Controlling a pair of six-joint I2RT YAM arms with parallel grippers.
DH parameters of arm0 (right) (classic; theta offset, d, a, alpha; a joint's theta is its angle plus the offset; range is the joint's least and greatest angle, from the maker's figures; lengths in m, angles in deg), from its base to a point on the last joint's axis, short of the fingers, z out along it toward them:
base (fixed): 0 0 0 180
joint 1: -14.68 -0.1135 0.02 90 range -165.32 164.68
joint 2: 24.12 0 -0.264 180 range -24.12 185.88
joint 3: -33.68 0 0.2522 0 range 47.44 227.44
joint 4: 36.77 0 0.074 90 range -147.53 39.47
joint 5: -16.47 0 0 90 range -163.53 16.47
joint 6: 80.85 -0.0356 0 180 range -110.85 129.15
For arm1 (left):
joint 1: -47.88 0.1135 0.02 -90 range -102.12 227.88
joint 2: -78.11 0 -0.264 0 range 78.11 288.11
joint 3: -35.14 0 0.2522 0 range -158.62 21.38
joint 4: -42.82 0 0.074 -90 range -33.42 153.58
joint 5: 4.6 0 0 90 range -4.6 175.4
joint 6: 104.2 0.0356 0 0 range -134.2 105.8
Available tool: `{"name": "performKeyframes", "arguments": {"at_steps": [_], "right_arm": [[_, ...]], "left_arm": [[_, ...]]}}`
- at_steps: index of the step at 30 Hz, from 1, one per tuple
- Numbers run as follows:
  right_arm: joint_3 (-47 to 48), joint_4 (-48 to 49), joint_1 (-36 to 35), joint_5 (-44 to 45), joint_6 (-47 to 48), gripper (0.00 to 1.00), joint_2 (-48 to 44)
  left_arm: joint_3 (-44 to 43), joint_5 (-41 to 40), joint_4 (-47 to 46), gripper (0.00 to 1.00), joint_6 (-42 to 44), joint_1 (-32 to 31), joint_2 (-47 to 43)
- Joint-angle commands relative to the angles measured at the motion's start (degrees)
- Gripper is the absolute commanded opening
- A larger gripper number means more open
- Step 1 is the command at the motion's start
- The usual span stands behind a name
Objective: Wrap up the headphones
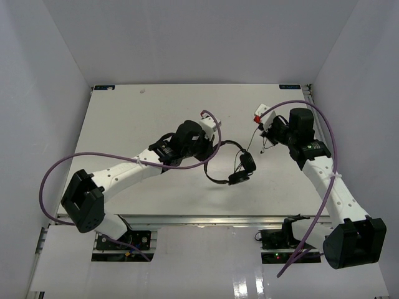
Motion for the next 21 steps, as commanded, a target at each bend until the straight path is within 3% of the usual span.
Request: {"name": "performKeyframes", "arguments": {"at_steps": [1,14,21], "right_arm": [[-0.51,4.02,-0.08,1.48,-3.05,0.08,0.08],[-4.17,4.25,0.65,-4.14,-9.55,0.08,3.51],[-5.29,4.43,2.81,-11.88,-12.73,0.08,4.17]], "left_arm": [[0.50,3.60,-2.24,0.00,-1.27,-0.35,-6.42],[-2.54,10.97,-5.22,0.00,-7.73,-0.35,-10.55],[-4.37,13.19,-8.20,0.00,-11.33,-0.35,-10.16]]}}
